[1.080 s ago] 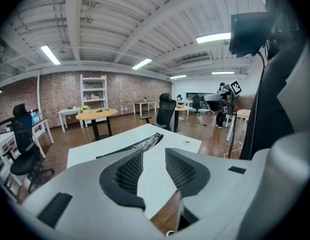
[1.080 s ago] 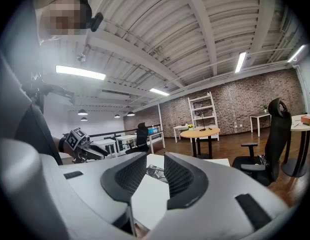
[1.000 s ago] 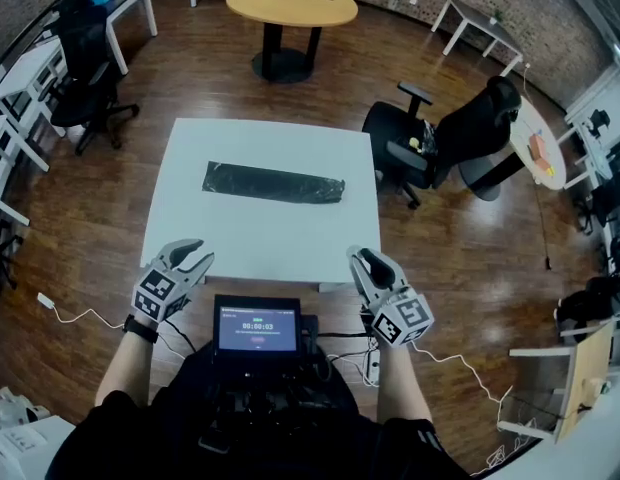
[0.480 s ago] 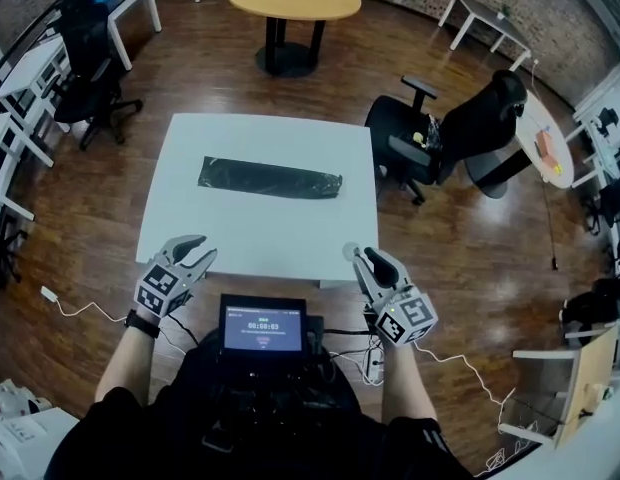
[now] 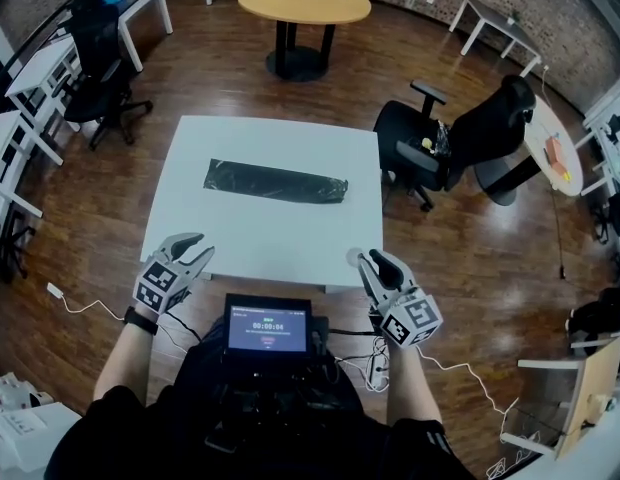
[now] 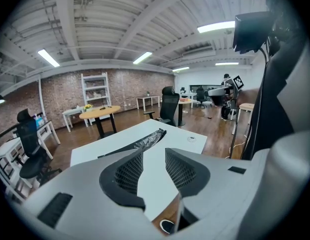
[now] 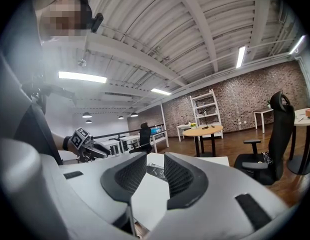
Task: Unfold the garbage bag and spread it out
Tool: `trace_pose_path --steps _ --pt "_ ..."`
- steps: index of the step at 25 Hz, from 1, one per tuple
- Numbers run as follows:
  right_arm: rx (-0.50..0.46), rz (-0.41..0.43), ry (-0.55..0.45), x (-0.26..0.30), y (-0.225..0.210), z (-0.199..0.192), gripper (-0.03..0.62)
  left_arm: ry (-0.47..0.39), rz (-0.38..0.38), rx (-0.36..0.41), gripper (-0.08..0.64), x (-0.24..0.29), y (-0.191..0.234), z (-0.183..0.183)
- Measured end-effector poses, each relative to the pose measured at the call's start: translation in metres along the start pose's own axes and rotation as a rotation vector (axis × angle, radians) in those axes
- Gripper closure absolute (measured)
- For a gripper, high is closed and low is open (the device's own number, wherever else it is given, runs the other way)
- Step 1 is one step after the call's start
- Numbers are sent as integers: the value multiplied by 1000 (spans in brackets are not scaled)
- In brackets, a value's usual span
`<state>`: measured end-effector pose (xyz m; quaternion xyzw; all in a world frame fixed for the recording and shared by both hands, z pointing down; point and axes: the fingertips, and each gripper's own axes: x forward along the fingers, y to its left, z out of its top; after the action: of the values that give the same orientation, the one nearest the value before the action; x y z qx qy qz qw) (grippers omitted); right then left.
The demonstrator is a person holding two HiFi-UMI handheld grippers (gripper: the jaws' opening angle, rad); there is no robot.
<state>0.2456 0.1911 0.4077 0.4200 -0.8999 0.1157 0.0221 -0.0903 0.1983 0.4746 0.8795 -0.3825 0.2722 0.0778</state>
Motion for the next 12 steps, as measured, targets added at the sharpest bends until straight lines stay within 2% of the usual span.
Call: trace_pose_path --steps 12 --pt "-24 -34 28 39 -10 9 469 28 9 27 434 20 67 -13"
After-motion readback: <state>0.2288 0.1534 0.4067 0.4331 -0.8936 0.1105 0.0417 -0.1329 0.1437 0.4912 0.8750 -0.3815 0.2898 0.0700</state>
